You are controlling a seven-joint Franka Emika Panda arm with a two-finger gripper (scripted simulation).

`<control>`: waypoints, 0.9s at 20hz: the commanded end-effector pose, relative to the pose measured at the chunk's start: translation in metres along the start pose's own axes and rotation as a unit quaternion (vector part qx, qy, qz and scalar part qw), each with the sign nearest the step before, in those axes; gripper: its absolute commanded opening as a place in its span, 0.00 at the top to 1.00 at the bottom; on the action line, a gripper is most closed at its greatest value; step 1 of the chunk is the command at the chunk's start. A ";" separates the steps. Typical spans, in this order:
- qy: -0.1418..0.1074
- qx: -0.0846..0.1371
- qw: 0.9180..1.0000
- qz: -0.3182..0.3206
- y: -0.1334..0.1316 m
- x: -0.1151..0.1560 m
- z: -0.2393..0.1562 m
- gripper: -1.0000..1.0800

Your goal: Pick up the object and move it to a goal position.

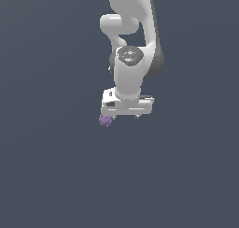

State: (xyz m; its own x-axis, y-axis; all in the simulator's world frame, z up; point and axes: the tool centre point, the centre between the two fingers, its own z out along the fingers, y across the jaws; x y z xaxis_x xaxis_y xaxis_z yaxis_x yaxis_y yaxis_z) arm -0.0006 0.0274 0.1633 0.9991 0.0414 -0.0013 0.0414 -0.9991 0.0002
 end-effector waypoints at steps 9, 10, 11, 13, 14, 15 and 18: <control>-0.004 0.004 1.000 0.008 0.019 -0.004 -0.005 0.04; -0.004 0.004 1.000 0.009 0.021 -0.004 -0.005 0.04; -0.004 0.004 1.000 0.009 0.021 -0.004 -0.005 0.04; -0.004 0.004 1.000 0.009 0.020 -0.004 -0.005 0.04; -0.004 0.004 1.000 0.009 0.020 -0.004 -0.004 0.04; -0.004 0.004 1.000 0.010 0.021 -0.005 -0.004 0.04; -0.004 0.004 1.000 0.018 0.026 -0.008 0.001 0.04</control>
State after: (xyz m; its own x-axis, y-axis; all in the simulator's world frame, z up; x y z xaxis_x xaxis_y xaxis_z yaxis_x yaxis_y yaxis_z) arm -0.0057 0.0038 0.1649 0.9999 0.0134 -0.0082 0.0134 -0.9999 -0.0082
